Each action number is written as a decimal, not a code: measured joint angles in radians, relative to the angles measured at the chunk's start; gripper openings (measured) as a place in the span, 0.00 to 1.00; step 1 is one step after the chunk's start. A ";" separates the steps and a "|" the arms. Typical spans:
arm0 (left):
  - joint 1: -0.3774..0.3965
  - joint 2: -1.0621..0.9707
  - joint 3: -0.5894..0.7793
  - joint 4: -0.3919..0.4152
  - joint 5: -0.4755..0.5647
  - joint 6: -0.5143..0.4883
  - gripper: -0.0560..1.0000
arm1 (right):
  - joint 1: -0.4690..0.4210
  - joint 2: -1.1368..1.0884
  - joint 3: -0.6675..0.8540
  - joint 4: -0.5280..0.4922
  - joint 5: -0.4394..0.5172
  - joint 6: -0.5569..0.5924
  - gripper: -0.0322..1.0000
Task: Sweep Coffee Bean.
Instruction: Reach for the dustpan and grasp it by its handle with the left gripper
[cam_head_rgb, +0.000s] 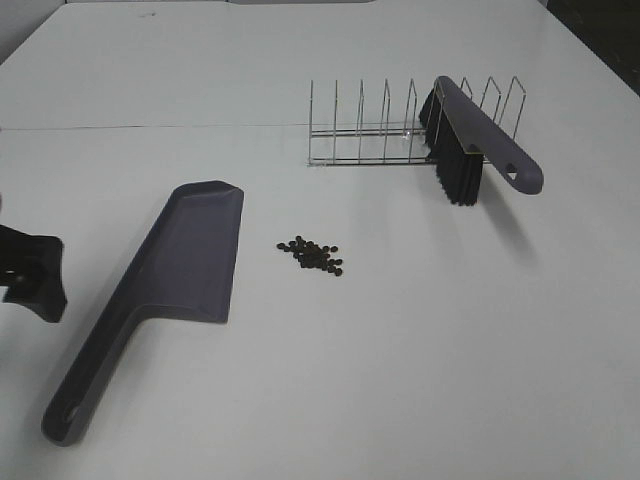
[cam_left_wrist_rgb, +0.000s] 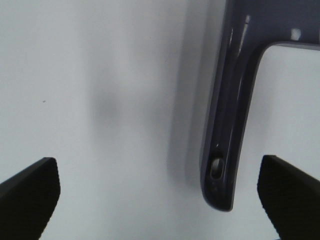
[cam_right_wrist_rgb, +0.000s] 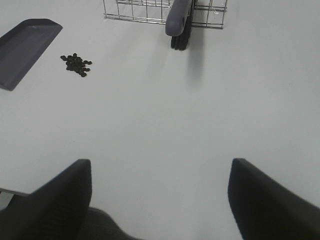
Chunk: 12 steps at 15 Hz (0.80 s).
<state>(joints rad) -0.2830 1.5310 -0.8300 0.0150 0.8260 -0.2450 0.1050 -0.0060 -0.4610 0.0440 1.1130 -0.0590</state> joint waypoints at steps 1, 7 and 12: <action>-0.012 0.047 -0.019 0.000 -0.001 -0.002 0.99 | 0.000 0.000 0.000 0.000 0.000 0.000 0.64; -0.091 0.401 -0.223 0.000 -0.027 0.018 0.99 | 0.000 0.000 0.000 0.000 0.000 0.000 0.64; -0.091 0.499 -0.279 -0.015 -0.039 0.055 0.94 | 0.000 0.000 0.000 0.000 0.000 0.000 0.64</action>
<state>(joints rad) -0.3740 2.0300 -1.1090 0.0000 0.7870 -0.1900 0.1050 -0.0060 -0.4610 0.0440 1.1130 -0.0590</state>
